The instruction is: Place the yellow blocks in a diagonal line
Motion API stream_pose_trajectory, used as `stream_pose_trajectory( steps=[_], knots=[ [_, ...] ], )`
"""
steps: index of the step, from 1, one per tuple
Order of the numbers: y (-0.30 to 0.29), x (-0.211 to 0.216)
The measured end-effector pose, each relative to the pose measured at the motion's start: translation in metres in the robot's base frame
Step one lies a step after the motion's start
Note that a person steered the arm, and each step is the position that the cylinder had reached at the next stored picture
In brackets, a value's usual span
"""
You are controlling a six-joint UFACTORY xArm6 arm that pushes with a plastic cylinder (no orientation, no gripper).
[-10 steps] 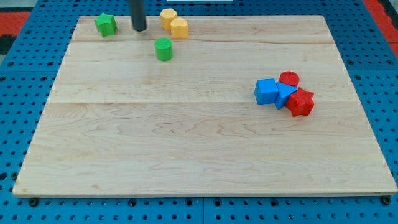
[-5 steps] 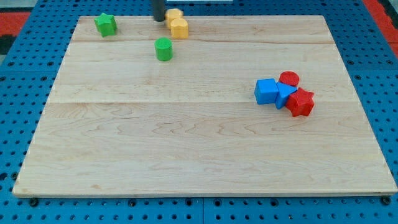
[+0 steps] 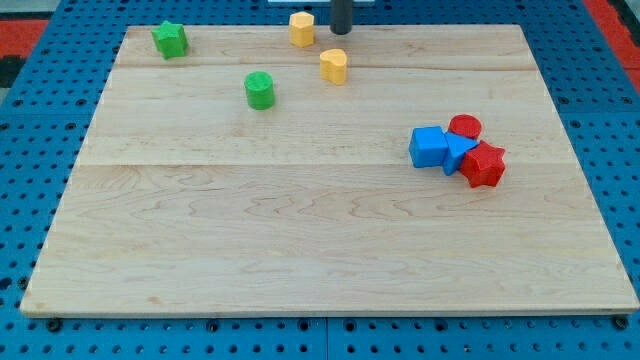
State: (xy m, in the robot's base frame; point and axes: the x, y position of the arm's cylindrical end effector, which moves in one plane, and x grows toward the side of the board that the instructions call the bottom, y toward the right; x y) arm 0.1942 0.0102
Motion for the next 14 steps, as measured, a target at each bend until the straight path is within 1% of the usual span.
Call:
stream_pose_trajectory(
  steps=[1,2,3,4,5,6,7,8,9,10,11,12,13,14],
  knots=[
    [-0.074,0.021],
    [-0.119,0.108],
    [-0.140,0.081],
    [-0.155,0.021],
    [-0.172,-0.003],
    [-0.145,-0.003],
    [-0.028,0.008],
    [0.069,0.014],
    [0.027,0.054],
    [-0.024,0.044],
    [-0.087,0.057],
    [-0.125,0.099],
    [-0.034,0.103],
    [0.012,0.133]
  ],
)
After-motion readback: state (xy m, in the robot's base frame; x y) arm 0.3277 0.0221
